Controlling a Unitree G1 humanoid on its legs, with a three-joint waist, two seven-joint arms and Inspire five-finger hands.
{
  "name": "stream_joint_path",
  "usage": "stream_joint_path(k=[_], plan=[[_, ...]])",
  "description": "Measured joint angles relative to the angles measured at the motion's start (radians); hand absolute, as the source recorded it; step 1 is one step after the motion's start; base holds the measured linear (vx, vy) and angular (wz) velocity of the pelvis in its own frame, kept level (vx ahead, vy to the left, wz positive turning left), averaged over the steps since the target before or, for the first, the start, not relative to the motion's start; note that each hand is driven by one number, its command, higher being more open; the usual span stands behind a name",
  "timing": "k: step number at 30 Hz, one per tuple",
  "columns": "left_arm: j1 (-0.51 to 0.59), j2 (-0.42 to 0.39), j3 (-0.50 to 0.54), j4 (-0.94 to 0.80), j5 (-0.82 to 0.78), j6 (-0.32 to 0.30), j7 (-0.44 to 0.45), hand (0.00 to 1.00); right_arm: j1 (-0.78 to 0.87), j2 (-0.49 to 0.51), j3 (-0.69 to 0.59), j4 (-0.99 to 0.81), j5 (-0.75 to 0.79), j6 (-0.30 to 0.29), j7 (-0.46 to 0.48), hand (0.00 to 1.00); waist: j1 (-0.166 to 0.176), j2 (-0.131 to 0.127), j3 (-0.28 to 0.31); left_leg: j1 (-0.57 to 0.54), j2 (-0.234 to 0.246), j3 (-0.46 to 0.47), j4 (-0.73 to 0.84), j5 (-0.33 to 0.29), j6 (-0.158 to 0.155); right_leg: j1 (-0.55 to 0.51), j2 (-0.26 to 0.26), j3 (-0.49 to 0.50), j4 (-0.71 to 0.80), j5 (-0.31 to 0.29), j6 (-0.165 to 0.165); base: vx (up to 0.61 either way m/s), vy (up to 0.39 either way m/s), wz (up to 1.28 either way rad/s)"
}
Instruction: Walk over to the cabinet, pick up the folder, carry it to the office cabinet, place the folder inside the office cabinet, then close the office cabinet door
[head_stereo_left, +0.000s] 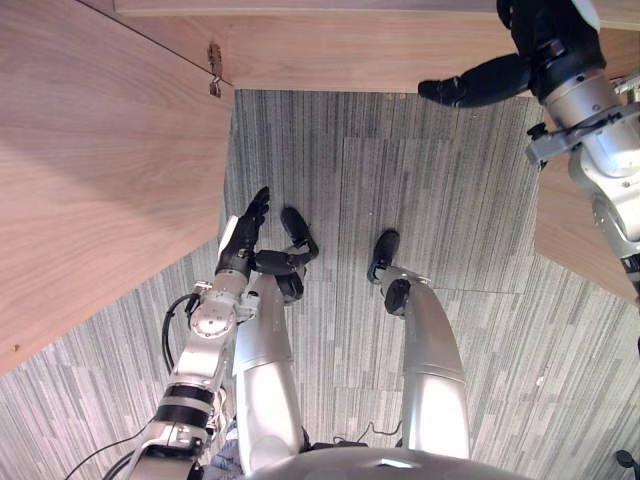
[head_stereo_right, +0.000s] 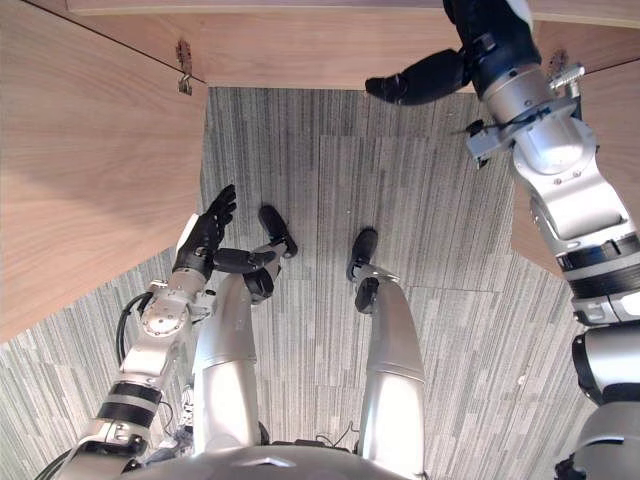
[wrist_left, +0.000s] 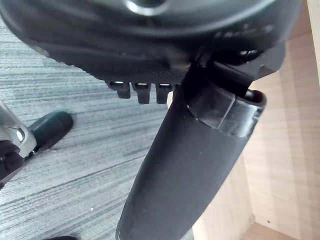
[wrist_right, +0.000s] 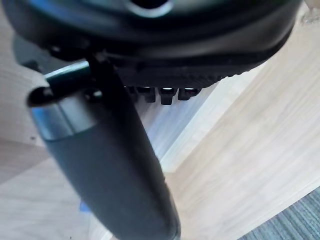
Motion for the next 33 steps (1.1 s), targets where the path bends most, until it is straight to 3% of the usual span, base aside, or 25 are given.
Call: stream_joint_path(k=[6,11,15,20,27,33], plan=[[0.0,0.007,0.002,0.005,0.021,0.0,-0.021,1.0,0.055,0.0,-0.003,-0.041,-0.034,-0.012,0.025,1.0,0.0,-0.009,-0.006,0.0,-0.001,-0.002,0.002,-0.007,-0.007,0.003,0.0,0.0,-0.006,-0.006,0.001,0.05,0.043,0.0],[0.001,0.004,0.006,0.005,0.038,-0.001,-0.044,1.0,0.084,0.001,-0.007,-0.061,0.198,-0.003,0.131,1.0,0.002,-0.009,-0.021,0.0,-0.001,-0.003,0.002,-0.009,-0.01,0.004,0.002,-0.001,-0.007,-0.008,-0.002,0.06,0.033,0.0],[0.008,-0.015,0.006,-0.009,0.04,-0.003,-0.061,1.0,0.172,0.007,0.064,-0.1,0.309,0.066,0.275,1.0,0.023,-0.009,-0.028,0.001,-0.001,-0.006,0.002,-0.012,-0.016,0.008,0.003,-0.006,-0.01,-0.011,-0.006,0.07,0.038,0.02],[0.016,-0.043,0.034,-0.012,0.058,-0.005,-0.062,1.0,0.258,0.089,0.115,-0.098,0.352,0.121,0.343,1.0,0.035,-0.009,-0.028,0.001,-0.009,-0.011,-0.001,-0.011,-0.017,0.009,-0.004,-0.012,-0.007,-0.016,-0.008,0.07,0.047,0.05],[0.016,-0.067,0.041,0.006,0.075,-0.005,-0.057,1.0,0.3,0.238,-0.173,-0.125,0.357,0.083,0.261,1.0,0.025,-0.009,-0.028,0.001,-0.02,-0.017,-0.002,-0.011,-0.015,0.014,-0.014,-0.016,-0.012,-0.019,-0.006,0.03,0.058,0.04],[-0.01,-0.134,0.085,0.052,0.078,0.0,-0.015,1.0,0.278,0.39,-0.359,-0.21,0.188,-0.003,0.068,1.0,0.017,-0.009,-0.028,0.002,-0.018,-0.016,-0.003,-0.011,-0.015,0.014,-0.011,-0.015,-0.017,-0.019,-0.006,0.01,0.015,0.0]])
